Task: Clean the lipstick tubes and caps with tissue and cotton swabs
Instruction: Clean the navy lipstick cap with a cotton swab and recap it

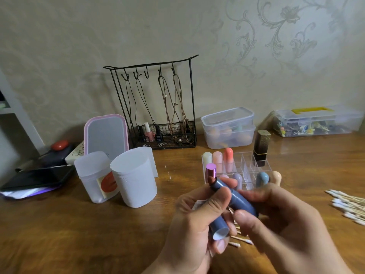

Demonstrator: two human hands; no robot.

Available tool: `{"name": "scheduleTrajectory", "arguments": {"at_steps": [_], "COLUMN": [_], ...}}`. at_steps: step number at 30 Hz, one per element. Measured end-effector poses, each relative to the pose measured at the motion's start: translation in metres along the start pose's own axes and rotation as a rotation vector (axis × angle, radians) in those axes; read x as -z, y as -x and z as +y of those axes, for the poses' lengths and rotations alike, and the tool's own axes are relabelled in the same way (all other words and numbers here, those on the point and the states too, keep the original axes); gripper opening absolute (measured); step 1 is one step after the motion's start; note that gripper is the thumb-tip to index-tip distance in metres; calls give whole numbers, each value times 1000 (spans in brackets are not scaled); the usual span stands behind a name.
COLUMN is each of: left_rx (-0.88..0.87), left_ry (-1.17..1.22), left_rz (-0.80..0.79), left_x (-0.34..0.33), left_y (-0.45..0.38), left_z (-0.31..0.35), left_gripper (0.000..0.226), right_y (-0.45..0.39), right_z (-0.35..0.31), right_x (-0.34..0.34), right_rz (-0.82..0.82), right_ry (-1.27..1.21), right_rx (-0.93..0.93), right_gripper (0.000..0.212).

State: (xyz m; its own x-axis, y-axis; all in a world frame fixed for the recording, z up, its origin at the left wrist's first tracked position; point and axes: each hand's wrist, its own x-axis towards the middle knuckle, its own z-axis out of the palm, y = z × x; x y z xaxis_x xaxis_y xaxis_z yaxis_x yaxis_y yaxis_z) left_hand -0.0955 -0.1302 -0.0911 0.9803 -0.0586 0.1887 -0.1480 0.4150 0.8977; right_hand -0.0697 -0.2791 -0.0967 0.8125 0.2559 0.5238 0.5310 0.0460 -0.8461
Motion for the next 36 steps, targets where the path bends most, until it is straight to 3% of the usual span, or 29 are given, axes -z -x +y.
{"name": "scheduleTrajectory", "arguments": {"at_steps": [2,4,6,8,9,12,14,17,22,24,27,31,36], "left_rx": [10,11,22,59,84,152,189,235,305,312,305,285,262], "left_ry": [21,-12,-12,40,76,122,138,270,434,531,604,550,592], "left_rz": [-37,-12,71,166,196,210,215,223,331,374,388,444,381], "left_x": [0,1,-2,-6,-9,-13,-14,-19,-15,-11,-8,-10,-10], "left_y": [-1,-2,-3,-4,-3,-2,0,2,-3,-6,-10,-11,-11], "left_z": [1,-1,-2,-4,-4,-4,-3,1,-4,-4,-5,-8,-6], "left_gripper": [48,49,49,36,28,27,27,28,29,30,36,43,46], "right_y": [-5,-10,-13,-11,-8,-4,-4,-7,-5,-1,4,3,3], "right_z": [1,1,3,5,11,19,22,25,19,12,12,22,20], "right_x": [5,6,5,1,1,0,0,4,-1,-2,-10,-15,-11], "right_rz": [-220,-341,-347,-245,-163,89,124,107,113,112,-43,-130,-60], "right_ry": [-352,-412,-375,-287,-182,512,703,822,834,736,760,763,693], "right_rx": [-305,-442,-426,-353,-255,307,573,730,534,566,693,568,467], "right_gripper": [48,39,35,27,21,32,33,35,39,24,7,19,21]}}
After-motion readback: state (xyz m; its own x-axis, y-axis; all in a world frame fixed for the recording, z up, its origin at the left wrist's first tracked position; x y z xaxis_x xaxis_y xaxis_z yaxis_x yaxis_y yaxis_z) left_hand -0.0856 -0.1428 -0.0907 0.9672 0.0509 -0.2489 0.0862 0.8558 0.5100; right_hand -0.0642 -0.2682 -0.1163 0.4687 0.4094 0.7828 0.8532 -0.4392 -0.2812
